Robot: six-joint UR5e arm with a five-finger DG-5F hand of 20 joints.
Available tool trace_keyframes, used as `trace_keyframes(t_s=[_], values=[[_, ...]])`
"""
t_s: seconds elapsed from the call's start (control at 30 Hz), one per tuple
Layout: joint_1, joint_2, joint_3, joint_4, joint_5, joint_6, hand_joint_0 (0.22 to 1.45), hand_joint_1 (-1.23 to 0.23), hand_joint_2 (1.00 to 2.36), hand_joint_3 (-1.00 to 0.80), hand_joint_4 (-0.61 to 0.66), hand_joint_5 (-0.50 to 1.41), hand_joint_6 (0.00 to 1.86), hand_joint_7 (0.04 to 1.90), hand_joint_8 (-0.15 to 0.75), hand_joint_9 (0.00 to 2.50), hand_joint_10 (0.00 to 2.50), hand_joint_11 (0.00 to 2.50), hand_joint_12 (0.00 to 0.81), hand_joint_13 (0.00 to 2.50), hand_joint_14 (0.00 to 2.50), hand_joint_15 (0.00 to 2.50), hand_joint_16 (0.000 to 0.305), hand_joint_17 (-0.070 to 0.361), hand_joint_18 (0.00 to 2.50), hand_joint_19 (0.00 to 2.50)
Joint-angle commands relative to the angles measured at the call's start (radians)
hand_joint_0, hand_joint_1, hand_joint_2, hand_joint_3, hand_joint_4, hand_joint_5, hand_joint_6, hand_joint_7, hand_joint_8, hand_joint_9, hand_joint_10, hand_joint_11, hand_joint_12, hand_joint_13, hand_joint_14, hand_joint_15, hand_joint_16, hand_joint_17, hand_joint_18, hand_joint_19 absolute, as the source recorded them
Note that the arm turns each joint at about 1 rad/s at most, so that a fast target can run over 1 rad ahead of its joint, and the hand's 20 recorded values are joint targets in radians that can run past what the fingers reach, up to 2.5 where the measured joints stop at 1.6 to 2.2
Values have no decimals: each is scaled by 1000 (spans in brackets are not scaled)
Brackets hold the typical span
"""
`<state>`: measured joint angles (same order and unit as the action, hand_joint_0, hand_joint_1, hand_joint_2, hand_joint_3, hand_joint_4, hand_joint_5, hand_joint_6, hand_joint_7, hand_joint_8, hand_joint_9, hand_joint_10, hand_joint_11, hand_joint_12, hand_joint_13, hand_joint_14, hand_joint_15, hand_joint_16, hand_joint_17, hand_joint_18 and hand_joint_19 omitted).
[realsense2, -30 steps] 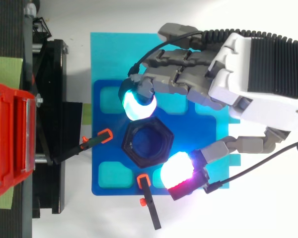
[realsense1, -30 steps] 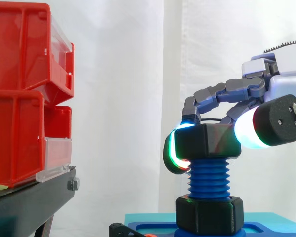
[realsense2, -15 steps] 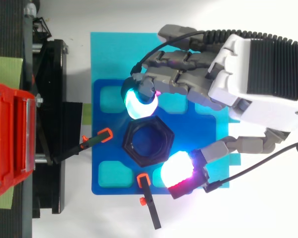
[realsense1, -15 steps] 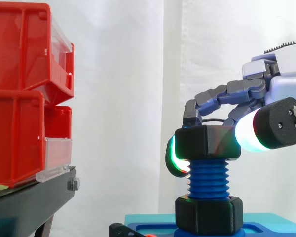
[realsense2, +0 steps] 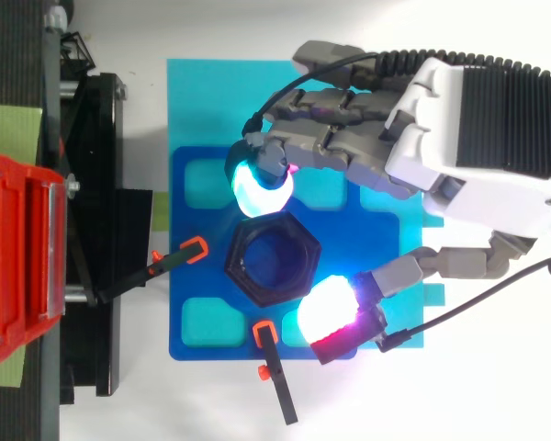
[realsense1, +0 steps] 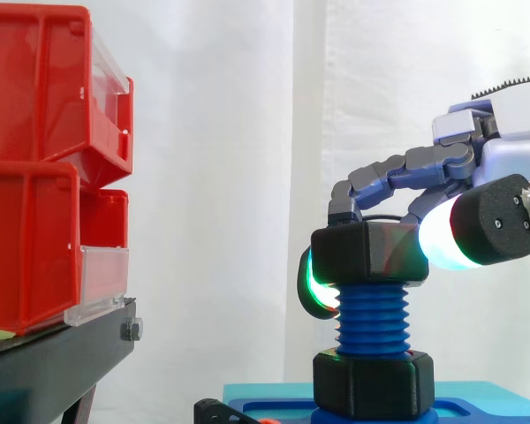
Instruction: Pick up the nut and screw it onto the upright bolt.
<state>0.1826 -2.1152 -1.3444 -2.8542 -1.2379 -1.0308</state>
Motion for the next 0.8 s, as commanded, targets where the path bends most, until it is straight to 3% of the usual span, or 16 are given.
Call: trace_keyframes(t_s=[0.0,0.77], values=[[-2,0,1,1,0,-2,568,-642,1000,-500,230,-123,501,1263,308,708,16,459,320,491,0,27,35,80,229,9],[-2,0,-1,-1,0,-18,566,-646,1000,-500,226,-122,501,1263,309,707,13,464,322,490,0,26,36,80,228,8]])
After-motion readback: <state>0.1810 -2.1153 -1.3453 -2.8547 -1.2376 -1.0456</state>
